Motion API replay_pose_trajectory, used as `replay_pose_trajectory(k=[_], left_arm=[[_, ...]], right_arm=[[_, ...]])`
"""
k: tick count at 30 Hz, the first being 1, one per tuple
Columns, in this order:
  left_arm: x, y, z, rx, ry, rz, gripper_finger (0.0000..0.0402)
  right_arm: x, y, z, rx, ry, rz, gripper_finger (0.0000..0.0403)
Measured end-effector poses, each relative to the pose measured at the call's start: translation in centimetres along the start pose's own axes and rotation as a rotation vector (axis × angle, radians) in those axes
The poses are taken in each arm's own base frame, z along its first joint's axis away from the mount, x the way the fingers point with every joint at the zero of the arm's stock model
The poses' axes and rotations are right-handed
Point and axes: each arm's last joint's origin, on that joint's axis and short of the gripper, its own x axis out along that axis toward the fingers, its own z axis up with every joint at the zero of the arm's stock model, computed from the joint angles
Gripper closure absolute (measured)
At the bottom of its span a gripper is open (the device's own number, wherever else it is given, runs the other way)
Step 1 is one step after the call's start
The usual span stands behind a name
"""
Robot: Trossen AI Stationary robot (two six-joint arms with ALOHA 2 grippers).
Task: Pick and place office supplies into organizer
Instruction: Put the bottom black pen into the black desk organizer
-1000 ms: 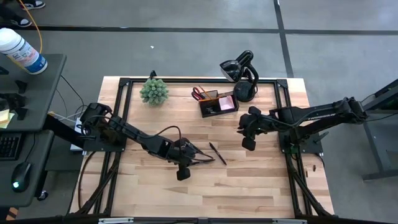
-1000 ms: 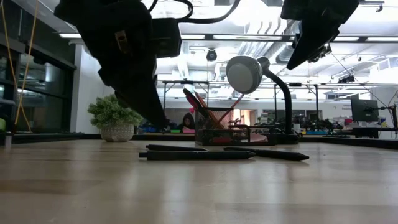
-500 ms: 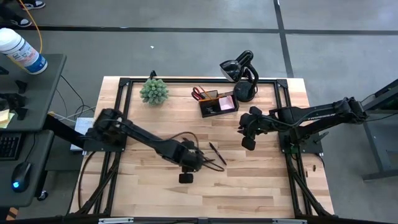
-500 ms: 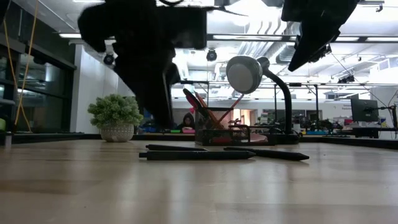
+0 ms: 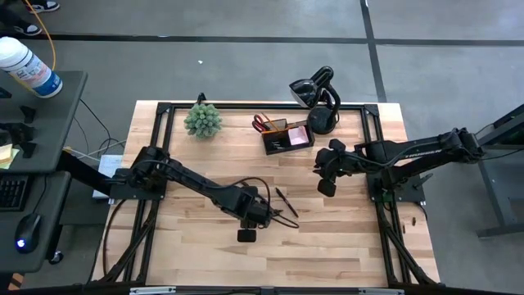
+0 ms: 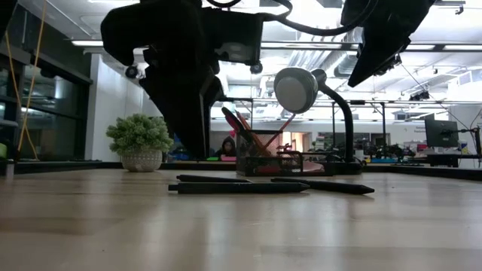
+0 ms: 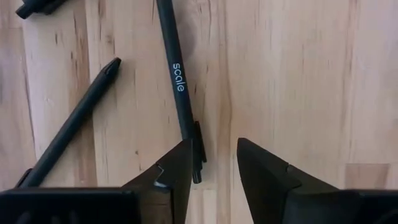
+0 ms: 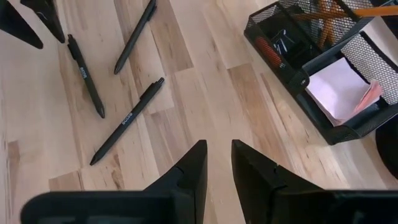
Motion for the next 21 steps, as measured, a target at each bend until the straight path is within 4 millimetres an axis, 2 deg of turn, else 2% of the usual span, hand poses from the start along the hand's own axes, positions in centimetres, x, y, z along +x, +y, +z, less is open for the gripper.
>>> replay_pose_trajectory(k=[9,21], left_arm=[[0.5,0.1,0.0,0.000,0.005,0.014,0.0313],[1.7,0.0,-0.2,-0.082,0.037,0.018,0.0316]], right_arm=[[0.0,0.0,0.0,0.000,-0.001,0.000,0.0336],[0.0,0.0,0.1,0.002,-0.007,0.003,0.0336]])
